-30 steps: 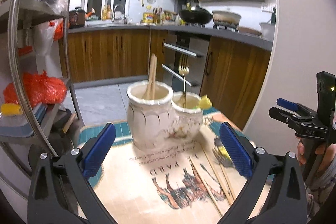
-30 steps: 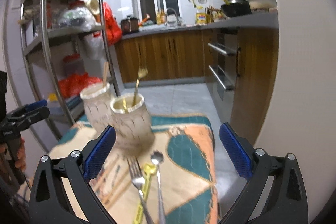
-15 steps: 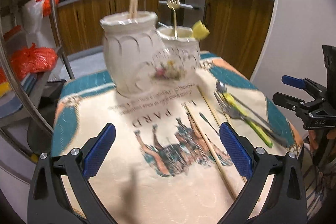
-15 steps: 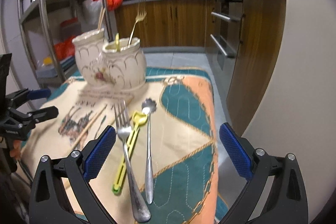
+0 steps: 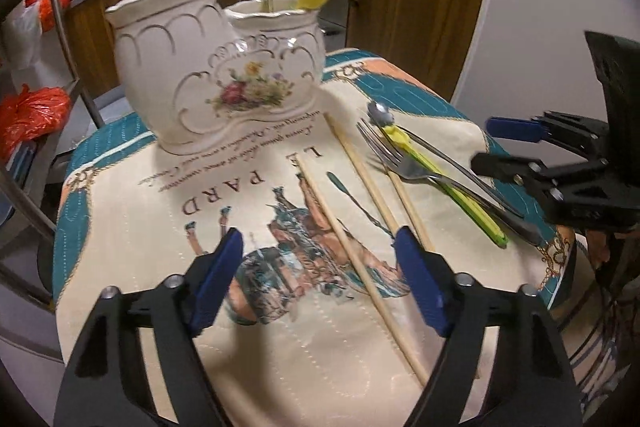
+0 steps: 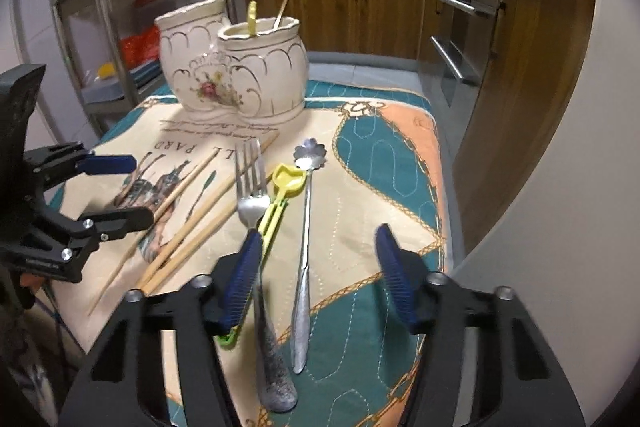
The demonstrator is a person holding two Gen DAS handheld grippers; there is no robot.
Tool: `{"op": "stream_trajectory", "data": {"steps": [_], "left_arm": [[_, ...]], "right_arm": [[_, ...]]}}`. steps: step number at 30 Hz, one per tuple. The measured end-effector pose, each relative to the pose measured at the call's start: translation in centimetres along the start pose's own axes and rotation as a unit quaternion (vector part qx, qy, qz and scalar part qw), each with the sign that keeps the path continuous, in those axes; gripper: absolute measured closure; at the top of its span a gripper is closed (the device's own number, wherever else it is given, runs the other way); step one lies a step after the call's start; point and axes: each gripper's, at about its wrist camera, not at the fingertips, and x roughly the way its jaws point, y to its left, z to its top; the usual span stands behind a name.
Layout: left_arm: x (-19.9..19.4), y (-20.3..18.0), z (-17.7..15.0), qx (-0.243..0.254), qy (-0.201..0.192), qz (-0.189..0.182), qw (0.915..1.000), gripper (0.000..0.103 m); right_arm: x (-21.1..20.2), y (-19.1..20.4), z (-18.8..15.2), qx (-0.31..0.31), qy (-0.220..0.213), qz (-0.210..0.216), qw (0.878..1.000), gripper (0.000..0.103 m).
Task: Organize utensils
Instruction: 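Grasp the silver flower spoon with the right tool while the left grasps a chopstick, then drop the silver spoon into the small cup while the left drops the chopstick into the tall cup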
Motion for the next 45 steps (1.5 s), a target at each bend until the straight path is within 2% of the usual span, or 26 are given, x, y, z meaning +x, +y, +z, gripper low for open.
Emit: {"op": "stream_trajectory", "data": {"steps": [3,6,9,10,12,16,19,25,30,40,45], "left_arm": [[0.5,-0.7,0.2,0.007,0.010,-0.006,0.9999,0.039],[1.3,-1.1,0.2,0.009,0.025,-0.007,0.9996,0.050],[1.7,-0.9,0.3,0.002,0.031,-0.008,0.9995,0.055],[1.7,-0.8,0.4,0.002,0.032,-0.010,0.9995,0.061],[1.9,-0.7,0.5,0.001,0.033,-0.011,0.9994,0.066],[2.1,-0.5,0.8,-0.003,0.036,-0.014,0.9993,0.082],[2.2,-0.3,0.9,-0.001,0.038,-0.018,0.9991,0.093],[1.7,0.4,1.0,0.003,0.036,-0.023,0.9991,0.098],[0.1,1.2,1.0,0.000,0.020,-0.024,0.9995,0.098],[-4.4,1.4,1.7,0.011,-0.047,-0.030,0.9984,0.098],[-7.1,2.0,2.8,0.013,-0.087,-0.030,0.9957,0.098]], "right_arm": [[1.1,0.0,0.6,-0.002,0.018,0.002,1.000,0.062],[2.6,0.0,1.2,-0.003,0.037,0.007,0.999,0.069],[3.6,0.1,1.6,-0.008,0.051,0.011,0.999,0.075],[3.8,0.2,1.7,-0.011,0.053,0.011,0.998,0.075],[4.1,0.3,2.0,-0.016,0.052,0.011,0.998,0.076],[4.8,0.0,2.7,-0.013,0.052,0.011,0.999,0.085],[5.0,0.3,2.8,-0.022,0.049,0.017,0.998,0.097],[4.9,0.3,2.7,-0.024,0.039,0.023,0.999,0.099],[3.3,0.0,2.6,-0.020,0.007,0.022,1.000,0.099],[-1.9,0.7,3.3,-0.025,-0.089,0.041,0.995,0.099],[-3.9,1.5,5.0,-0.026,-0.128,0.055,0.990,0.099]]}}
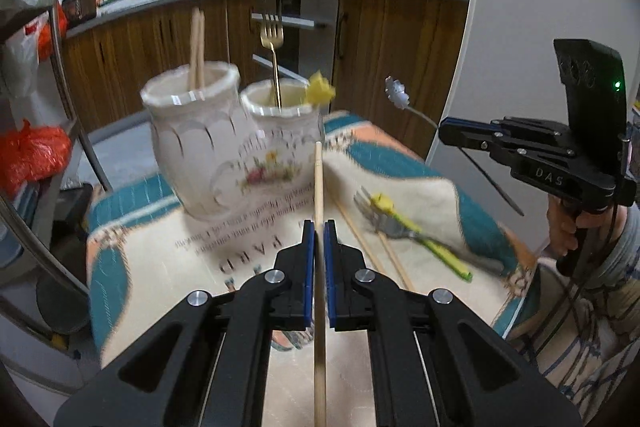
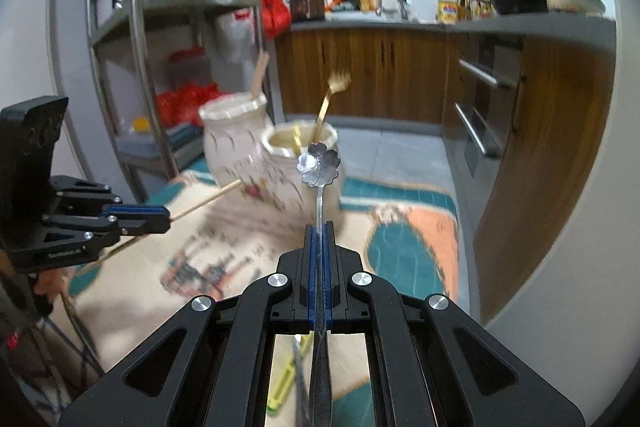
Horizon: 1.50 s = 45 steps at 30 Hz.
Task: Organize utensils
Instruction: 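Drop the silver spoon into the small cup while the left drops the chopstick into the tall cup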
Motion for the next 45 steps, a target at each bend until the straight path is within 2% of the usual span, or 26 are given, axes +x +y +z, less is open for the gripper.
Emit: {"op": "stream_trajectory", "data": {"steps": [7,12,15,18,22,27,29,32,35,45], "left_arm": [[-2.4,1.8,3.8,-0.005,-0.072,0.015,0.9973,0.098],[-2.7,4.2,7.6,-0.023,-0.137,0.026,0.9899,0.098],[-2.4,5.9,9.9,-0.043,-0.181,0.024,0.9823,0.098],[-1.6,7.7,11.5,-0.065,-0.228,0.023,0.9712,0.098],[0.3,10.8,12.7,-0.126,-0.275,-0.009,0.9531,0.098],[3.4,12.5,13.6,-0.163,-0.289,-0.002,0.9435,0.098],[4.3,12.7,13.7,-0.163,-0.291,0.006,0.9428,0.098],[5.9,12.6,13.5,-0.152,-0.286,0.028,0.9456,0.098],[6.8,12.6,12.4,-0.148,-0.279,0.032,0.9484,0.098],[6.3,13.6,9.9,-0.153,-0.267,0.021,0.9510,0.098]], "right_arm": [[0.5,0.8,3.5,0.004,-0.044,0.017,0.999,0.099],[2.2,0.4,6.7,0.032,-0.074,0.029,0.996,0.099],[3.7,0.0,8.7,0.043,-0.094,0.028,0.994,0.099],[5.4,-0.3,10.5,0.060,-0.117,0.037,0.991,0.099],[8.2,-1.4,12.0,0.094,-0.142,0.062,0.983,0.099],[11.7,-2.4,12.7,0.133,-0.142,0.090,0.977,0.099],[12.9,-2.5,12.5,0.137,-0.143,0.092,0.976,0.099],[13.6,-2.1,12.2,0.127,-0.142,0.085,0.978,0.099],[14.1,-1.6,11.7,0.105,-0.141,0.074,0.982,0.099],[14.2,-1.3,10.4,0.076,-0.132,0.065,0.986,0.099]]}}
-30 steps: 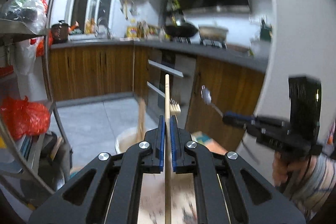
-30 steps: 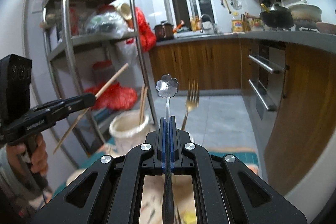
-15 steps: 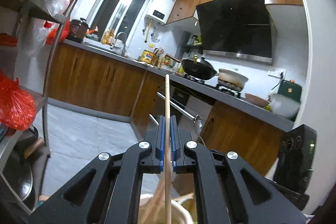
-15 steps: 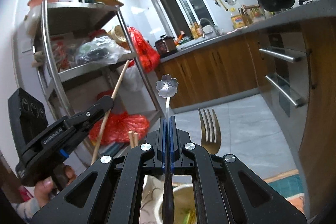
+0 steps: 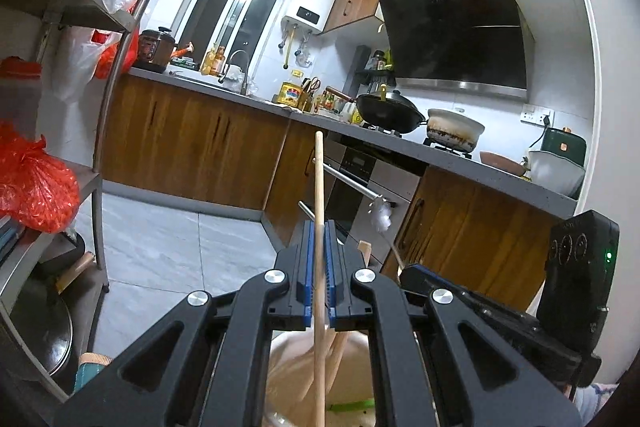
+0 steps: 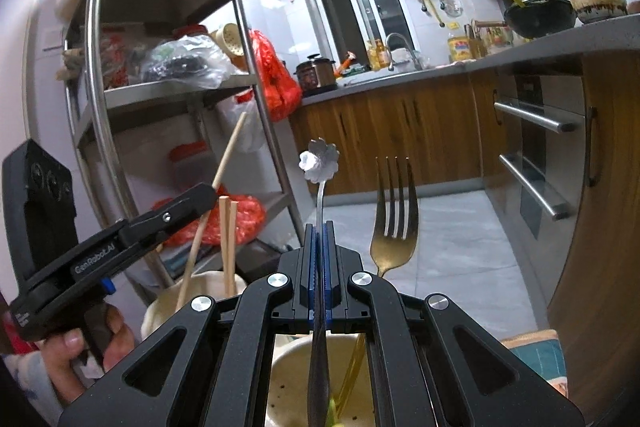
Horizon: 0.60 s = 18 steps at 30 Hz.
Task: Organize utensils
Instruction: 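Drop the silver spoon into the small cup while the left drops the chopstick into the tall cup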
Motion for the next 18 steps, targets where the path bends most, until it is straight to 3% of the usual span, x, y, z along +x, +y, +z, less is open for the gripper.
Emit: {"op": "stream_trajectory", "data": {"steps": [10,14,18], "left_arm": [[-2.1,-0.5,-1.2,0.030,0.024,0.000,0.9993,0.098],[-2.1,-0.5,-1.4,0.030,0.030,-0.001,0.9991,0.098],[-1.9,-0.4,-1.5,0.032,0.037,-0.003,0.9988,0.098]], "right_arm": [[-0.9,0.3,-0.3,-0.015,0.000,-0.005,1.000,0.102],[0.2,0.2,-1.6,-0.017,0.040,-0.012,0.999,0.102],[-0.1,-0.2,-2.0,-0.006,0.040,-0.013,0.999,0.102]]}}
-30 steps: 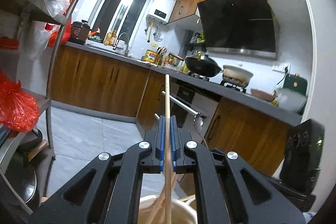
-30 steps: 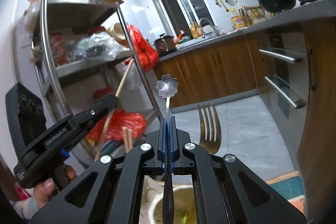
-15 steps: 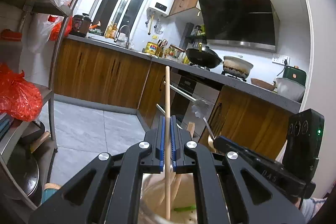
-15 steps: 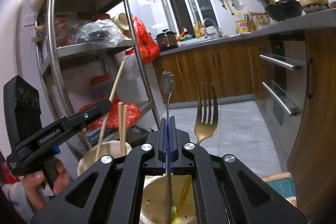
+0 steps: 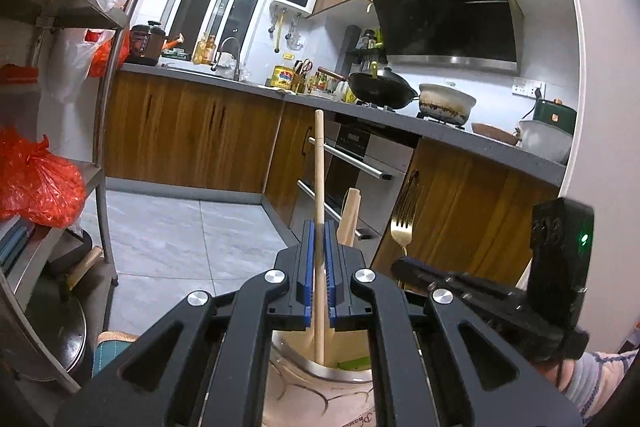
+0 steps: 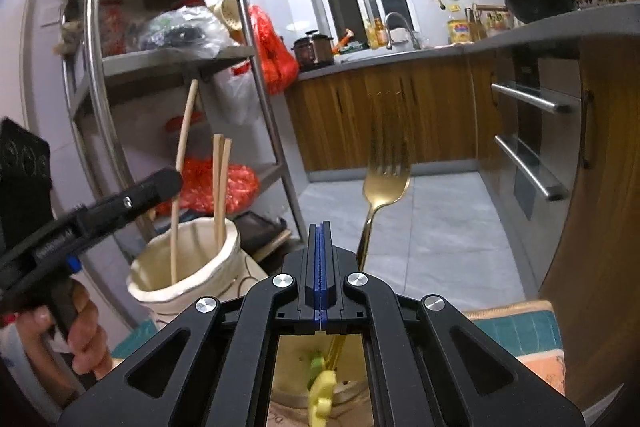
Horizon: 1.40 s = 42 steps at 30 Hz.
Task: Organize utensils
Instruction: 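Drop the silver spoon into the small cup while the left drops the chopstick into the tall cup, then move both open tools back over the remaining utensils on the mat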
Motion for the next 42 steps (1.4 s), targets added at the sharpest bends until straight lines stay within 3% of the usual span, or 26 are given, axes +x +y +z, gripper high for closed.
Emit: {"op": "stream_trajectory", "data": {"steps": [8,10,11,13,17,19,25,31,37,42], "left_arm": [[0.4,-0.1,-0.2,0.003,0.018,-0.002,0.9998,0.098],[0.0,-0.1,-0.2,0.004,0.019,0.002,0.9998,0.093],[-0.2,-0.1,-0.1,0.004,0.018,0.003,0.9998,0.090],[-0.7,-0.1,0.1,0.004,0.018,0.009,0.9998,0.072],[-2.3,-0.3,0.4,0.013,0.020,0.017,0.9996,0.065],[-3.2,-0.5,0.4,0.018,0.026,0.023,0.9992,0.042],[-6.6,-1.2,0.3,0.027,0.035,0.042,0.9981,0.007],[-9.2,-1.6,-0.1,0.020,0.063,0.046,0.9968,0.006],[-11.0,-2.0,-0.8,0.014,0.087,0.058,0.9944,0.006],[-12.0,-2.9,-2.1,0.009,0.114,0.046,0.9924,0.006]], "right_arm": [[-2.0,-0.4,1.4,0.012,-0.009,0.008,1.000,0.102],[-2.4,-0.3,1.4,0.011,-0.009,0.006,1.000,0.101],[-2.7,-0.3,1.5,0.010,-0.008,0.004,1.000,0.097],[-3.4,-0.4,1.5,0.013,-0.008,0.003,1.000,0.082],[-5.3,-0.4,1.4,0.015,-0.012,-0.006,1.000,0.063],[-6.6,-0.5,1.4,0.019,-0.011,-0.009,1.000,0.049],[-10.7,-0.8,1.2,0.036,-0.014,-0.018,0.999,0.016],[-14.3,-0.1,0.8,0.030,-0.016,-0.040,0.999,0.006],[-17.0,0.7,-0.8,0.008,-0.005,-0.067,0.998,0.005],[-18.1,0.7,-3.2,-0.010,0.024,-0.092,0.995,0.005]]}}
